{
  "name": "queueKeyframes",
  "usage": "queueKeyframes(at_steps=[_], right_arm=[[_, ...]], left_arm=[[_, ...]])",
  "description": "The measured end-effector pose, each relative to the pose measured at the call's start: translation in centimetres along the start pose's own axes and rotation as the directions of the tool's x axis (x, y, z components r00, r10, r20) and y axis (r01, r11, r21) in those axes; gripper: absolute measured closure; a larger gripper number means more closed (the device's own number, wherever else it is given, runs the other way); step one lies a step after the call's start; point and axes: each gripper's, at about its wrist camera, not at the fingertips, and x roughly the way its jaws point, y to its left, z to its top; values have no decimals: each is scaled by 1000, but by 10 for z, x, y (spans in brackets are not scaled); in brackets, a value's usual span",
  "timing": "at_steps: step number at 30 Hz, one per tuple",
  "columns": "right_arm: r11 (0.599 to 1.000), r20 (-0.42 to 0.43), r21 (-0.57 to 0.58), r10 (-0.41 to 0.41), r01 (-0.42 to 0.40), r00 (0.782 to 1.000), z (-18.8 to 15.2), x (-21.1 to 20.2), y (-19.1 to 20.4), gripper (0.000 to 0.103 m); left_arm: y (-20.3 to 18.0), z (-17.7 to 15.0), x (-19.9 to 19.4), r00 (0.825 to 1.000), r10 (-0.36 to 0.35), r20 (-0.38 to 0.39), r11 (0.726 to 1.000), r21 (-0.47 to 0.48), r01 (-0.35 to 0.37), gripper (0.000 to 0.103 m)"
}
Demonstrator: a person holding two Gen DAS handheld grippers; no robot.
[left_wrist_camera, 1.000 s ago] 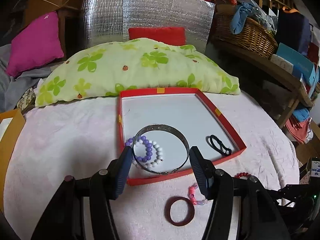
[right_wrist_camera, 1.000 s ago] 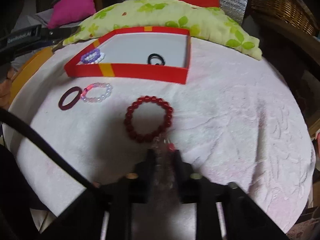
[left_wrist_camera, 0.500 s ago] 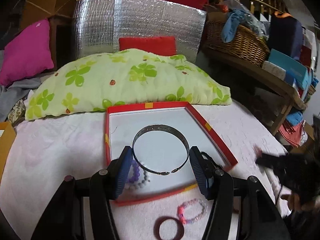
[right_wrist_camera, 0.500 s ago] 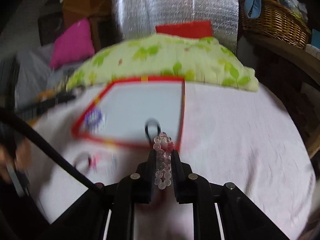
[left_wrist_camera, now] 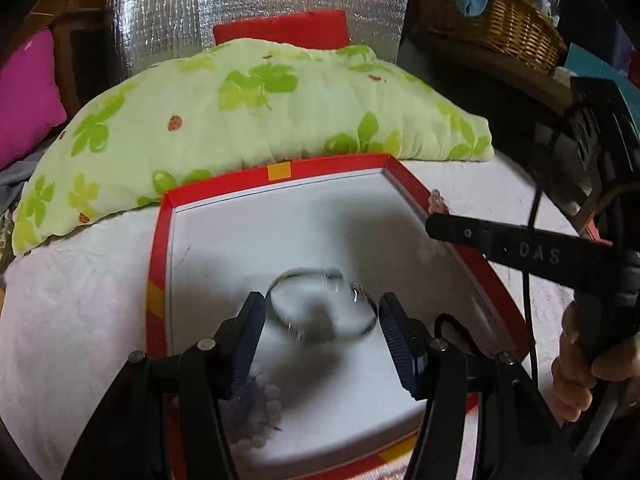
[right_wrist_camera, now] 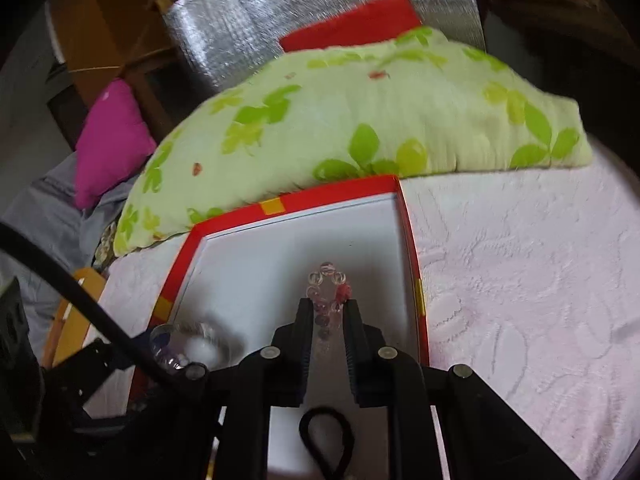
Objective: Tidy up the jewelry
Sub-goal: 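Open the left gripper on the bangle while the right carries the pink-white bracelet into the box, then open the right gripper and lift both grippers away from the red box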
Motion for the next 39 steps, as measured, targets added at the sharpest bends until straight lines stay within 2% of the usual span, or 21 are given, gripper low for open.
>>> queueKeyframes(at_steps=[8,11,14,23,28,31,33,35,39], right_arm=[[999,-45,42,13,-11,999,3,12,-11,86],[999,-49,36,19,-17,999,0,8,-9,79],[1000,-33,25,15,-14,999,-5,-1,-6,78],[999,18,20,26,-26,999,-22,-45,-4,79],[1000,55,-6,30,-30,998,-48,-81,0,78],[1000,72,-22,18,-16,997,-64,-99,1,78],[1000,85,-16,17,-15,996,-77,-113,-1,71],[1000,109,-14,7,-5,994,-90,-126,-3,48],[999,175,-41,-11,19,985,-111,-147,-2,46]], left_arm=[[-4,-5,-1,997,82,-12,996,46,-82,43],[-8,-9,-8,995,104,-5,992,65,-104,43],[-11,-14,-17,992,126,12,988,86,-127,43],[-18,-30,-54,976,202,80,970,122,-210,39],[-22,-40,-76,960,250,128,953,143,-267,38],[-18,-51,-90,957,258,135,953,129,-275,37],[-12,-62,-101,957,260,131,955,109,-275,37],[-6,-75,-110,955,268,124,957,84,-279,36],[14,-106,-130,953,286,102,958,5,-288,36]])
